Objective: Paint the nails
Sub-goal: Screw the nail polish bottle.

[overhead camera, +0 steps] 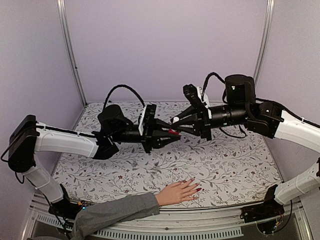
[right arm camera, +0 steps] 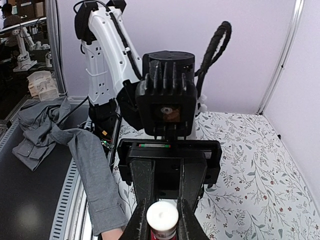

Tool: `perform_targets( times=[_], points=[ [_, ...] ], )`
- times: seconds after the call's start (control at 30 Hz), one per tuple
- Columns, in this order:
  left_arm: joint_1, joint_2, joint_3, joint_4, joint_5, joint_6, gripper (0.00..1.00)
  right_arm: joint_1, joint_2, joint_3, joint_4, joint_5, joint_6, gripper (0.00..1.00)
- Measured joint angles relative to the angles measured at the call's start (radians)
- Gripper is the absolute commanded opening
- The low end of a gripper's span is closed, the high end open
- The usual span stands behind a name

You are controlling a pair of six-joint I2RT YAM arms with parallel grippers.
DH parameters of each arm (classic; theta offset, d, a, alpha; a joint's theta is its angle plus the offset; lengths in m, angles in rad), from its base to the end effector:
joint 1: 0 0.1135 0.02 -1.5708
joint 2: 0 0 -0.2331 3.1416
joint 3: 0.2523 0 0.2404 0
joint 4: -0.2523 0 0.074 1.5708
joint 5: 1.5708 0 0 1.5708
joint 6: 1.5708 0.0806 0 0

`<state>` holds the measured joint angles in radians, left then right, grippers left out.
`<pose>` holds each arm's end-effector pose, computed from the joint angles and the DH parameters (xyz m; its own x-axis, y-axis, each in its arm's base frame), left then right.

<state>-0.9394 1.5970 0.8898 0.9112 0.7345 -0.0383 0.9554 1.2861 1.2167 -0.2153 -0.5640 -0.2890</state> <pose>0.1766 -0.3331 0.2680 0.0817 -0.1599 -0.9837 0.9903 -0.0979 0.0982 0.1538 0.2921 0.3410 0.1257 -0.2395 -0.9627 -0.9916 0.0007 -0.1296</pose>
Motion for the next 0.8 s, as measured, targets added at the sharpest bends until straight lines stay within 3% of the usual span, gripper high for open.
perform_targets(
  times=[0.2,0.53,0.8],
  points=[
    [-0.01,-0.018,-0.01,-0.004,-0.167,0.035,0.0,-0.001,0.004,0.0,0.046,0.116,0.052,0.0],
    [-0.07,-0.019,-0.023,0.003,-0.594,0.126,0.0,-0.008,0.051,0.013,0.117,0.294,0.132,0.0],
    [-0.142,0.045,-0.02,0.106,-0.914,0.189,0.0,-0.007,0.089,0.019,0.162,0.388,0.204,0.0]
  ],
)
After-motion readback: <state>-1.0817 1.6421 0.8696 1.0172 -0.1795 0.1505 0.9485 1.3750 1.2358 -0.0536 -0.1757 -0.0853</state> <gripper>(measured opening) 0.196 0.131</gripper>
